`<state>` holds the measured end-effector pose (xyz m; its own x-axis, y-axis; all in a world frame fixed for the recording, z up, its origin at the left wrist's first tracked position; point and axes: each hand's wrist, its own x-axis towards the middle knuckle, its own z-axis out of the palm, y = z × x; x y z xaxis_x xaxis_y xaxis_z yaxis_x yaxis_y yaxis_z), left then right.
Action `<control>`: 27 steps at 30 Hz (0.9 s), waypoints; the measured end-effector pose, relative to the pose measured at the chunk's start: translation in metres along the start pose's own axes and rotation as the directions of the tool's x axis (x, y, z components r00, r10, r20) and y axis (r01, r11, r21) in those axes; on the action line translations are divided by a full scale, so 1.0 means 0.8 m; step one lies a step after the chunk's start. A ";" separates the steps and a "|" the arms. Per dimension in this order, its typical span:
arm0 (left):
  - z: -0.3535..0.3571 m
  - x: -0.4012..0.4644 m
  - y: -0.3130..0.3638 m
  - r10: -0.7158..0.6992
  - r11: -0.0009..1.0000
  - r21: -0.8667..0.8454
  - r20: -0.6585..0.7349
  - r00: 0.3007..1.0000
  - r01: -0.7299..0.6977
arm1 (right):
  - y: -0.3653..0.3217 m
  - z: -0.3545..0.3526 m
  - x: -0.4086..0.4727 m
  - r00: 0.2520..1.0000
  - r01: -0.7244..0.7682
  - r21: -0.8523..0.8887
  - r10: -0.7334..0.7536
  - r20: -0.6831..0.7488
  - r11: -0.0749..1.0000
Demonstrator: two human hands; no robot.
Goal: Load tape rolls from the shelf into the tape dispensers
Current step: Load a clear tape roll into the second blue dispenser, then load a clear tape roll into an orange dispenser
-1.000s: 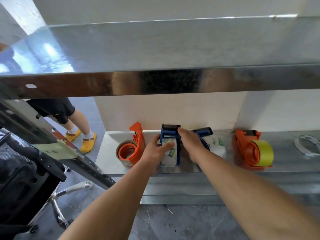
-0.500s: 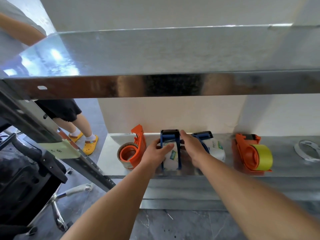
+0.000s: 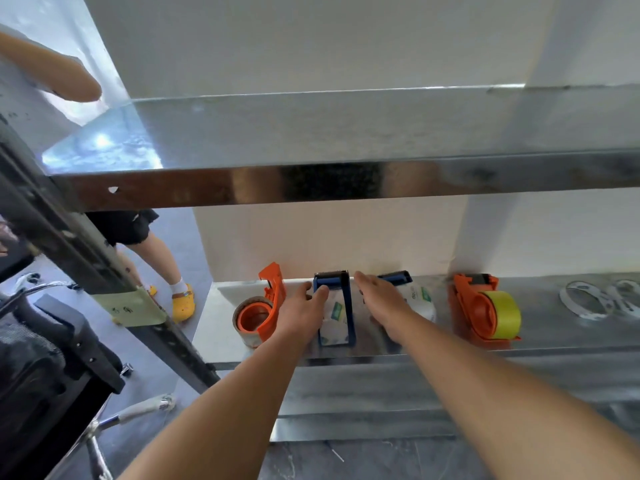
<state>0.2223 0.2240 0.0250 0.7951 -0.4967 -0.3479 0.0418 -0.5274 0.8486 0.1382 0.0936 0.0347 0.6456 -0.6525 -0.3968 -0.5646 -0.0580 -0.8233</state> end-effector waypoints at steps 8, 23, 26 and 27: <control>-0.019 -0.040 0.014 0.146 0.971 0.211 -0.134 0.980 -0.116 | -0.020 -0.006 -0.036 0.981 0.187 -0.178 -0.192 -0.010 0.966; -0.076 -0.134 -0.014 0.105 0.968 0.250 -0.406 0.908 0.000 | -0.037 0.044 -0.101 0.933 0.342 -0.151 -0.316 0.173 0.927; -0.089 -0.140 -0.027 0.067 0.978 0.206 -0.431 0.900 0.026 | -0.039 0.061 -0.113 0.936 0.316 -0.127 -0.287 0.201 0.940; -0.092 -0.141 -0.030 0.054 0.981 0.191 -0.434 0.899 0.033 | -0.039 0.066 -0.114 0.937 0.309 -0.112 -0.281 0.210 0.945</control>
<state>0.1760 0.3432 0.0727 0.9799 -0.1761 -0.0938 -0.0483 -0.6655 0.7448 0.1241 0.1950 0.0753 0.8711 -0.4363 -0.2255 -0.3919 -0.3409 -0.8545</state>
